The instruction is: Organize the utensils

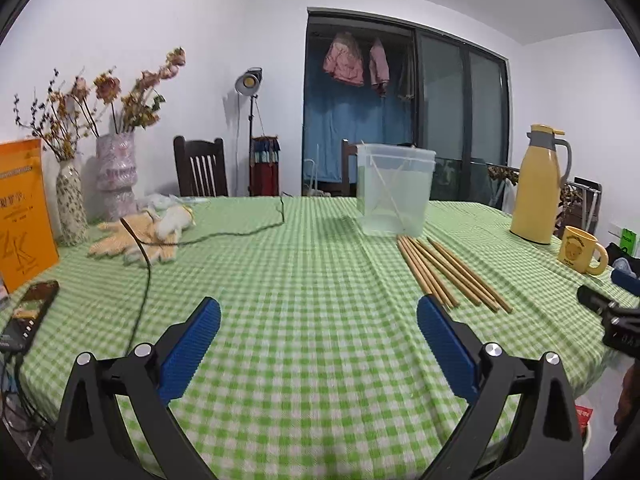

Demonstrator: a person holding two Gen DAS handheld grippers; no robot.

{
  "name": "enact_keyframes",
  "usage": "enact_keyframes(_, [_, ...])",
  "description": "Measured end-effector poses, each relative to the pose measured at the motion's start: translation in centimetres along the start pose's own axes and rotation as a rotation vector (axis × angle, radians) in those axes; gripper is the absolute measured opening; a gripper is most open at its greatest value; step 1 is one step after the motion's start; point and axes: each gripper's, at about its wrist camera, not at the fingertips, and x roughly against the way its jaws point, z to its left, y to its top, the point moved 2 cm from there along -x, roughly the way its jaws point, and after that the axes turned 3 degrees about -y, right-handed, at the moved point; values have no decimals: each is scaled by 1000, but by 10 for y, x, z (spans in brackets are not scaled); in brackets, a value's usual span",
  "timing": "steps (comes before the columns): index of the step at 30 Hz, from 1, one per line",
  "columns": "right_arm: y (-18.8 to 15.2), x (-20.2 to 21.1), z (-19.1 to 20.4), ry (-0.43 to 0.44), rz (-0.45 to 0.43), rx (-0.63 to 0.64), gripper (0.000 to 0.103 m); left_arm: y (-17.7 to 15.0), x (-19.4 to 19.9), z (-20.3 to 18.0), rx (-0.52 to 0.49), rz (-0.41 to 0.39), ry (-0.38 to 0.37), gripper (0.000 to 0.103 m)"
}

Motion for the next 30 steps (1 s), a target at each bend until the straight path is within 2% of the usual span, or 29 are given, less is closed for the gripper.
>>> enact_keyframes(2, [-4,-4,0,-3,40,-2,95,-2,-2,-4,-16,10,-10,96])
enact_keyframes(5, [-6,-1,-3,6,39,-11,95,-3,-2,-9,-30,1,-22,96])
enact_keyframes(11, [-8,-3,-3,29,53,-8,95,-6,-14,-20,-67,49,-57,96])
enact_keyframes(15, [-6,-25,2,51,147,6,95,-6,-34,-30,-96,139,-93,96])
enact_keyframes(17, [0,-33,3,73,166,-11,95,-4,-45,-34,-77,189,-145,96])
enact_keyframes(19, [6,-42,6,97,190,-4,89,2,-59,-41,-55,240,-193,95])
enact_keyframes(20, [9,-50,9,111,209,8,81,4,-68,-46,-54,269,-205,95])
enact_keyframes(21, [12,-58,12,128,233,19,73,7,-75,-50,-58,291,-210,91])
enact_keyframes(22, [14,-67,15,146,257,27,71,10,-84,-56,-67,308,-221,81])
enact_keyframes(25, [17,-85,21,172,313,35,59,17,-103,-76,-127,342,-266,75])
enact_keyframes(27, [19,-96,22,198,353,25,45,18,-110,-88,-167,361,-295,63])
enact_keyframes(28, [19,-99,23,211,367,24,42,17,-114,-95,-180,373,-323,56])
enact_keyframes(30, [19,-103,25,219,380,33,36,15,-122,-102,-197,390,-336,42])
